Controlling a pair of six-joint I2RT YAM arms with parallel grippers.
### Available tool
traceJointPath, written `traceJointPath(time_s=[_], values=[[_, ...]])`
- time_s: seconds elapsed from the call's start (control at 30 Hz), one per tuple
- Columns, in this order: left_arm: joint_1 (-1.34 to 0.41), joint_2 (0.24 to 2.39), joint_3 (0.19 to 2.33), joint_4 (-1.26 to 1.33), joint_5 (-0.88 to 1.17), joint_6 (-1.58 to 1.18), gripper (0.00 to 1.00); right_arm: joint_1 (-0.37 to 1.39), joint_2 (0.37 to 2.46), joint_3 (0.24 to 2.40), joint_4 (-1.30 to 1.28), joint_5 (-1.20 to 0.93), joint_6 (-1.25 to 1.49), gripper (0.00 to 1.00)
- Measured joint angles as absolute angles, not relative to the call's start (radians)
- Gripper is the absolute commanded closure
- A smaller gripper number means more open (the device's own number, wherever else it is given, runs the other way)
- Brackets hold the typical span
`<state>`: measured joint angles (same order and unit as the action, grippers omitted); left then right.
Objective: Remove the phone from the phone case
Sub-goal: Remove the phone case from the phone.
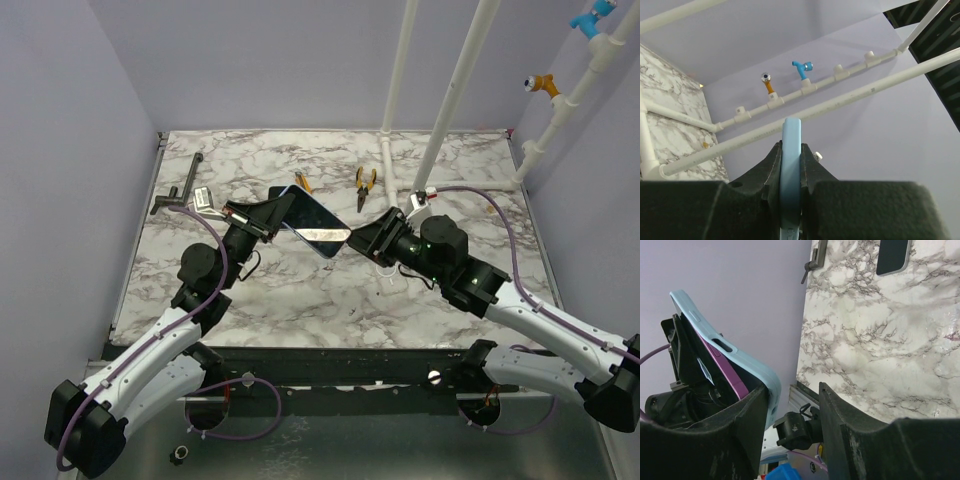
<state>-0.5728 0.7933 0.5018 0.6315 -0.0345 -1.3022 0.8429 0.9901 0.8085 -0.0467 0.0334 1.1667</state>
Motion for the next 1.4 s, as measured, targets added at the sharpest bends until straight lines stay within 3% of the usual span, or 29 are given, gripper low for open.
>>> traceJointPath(time_s=[0.57, 1.13, 1.4], values=[[-0.577, 0.856, 0.494, 0.657, -0.007, -1.381, 1.0, 0.835, 0.919, 0.67, 0.104, 0.002, 1.124, 0.39], [-0.583, 0.819, 0.493, 0.639, 0.007, -1.397, 1.0, 0.837, 0.691, 0.686, -0.051, -0.006, 0.995, 0.38], [-0.584, 0.834, 0.493, 0.621, 0.008, -1.402, 1.0, 0.837, 0.713, 0.686, -0.046, -0.022, 0.995, 0.42]])
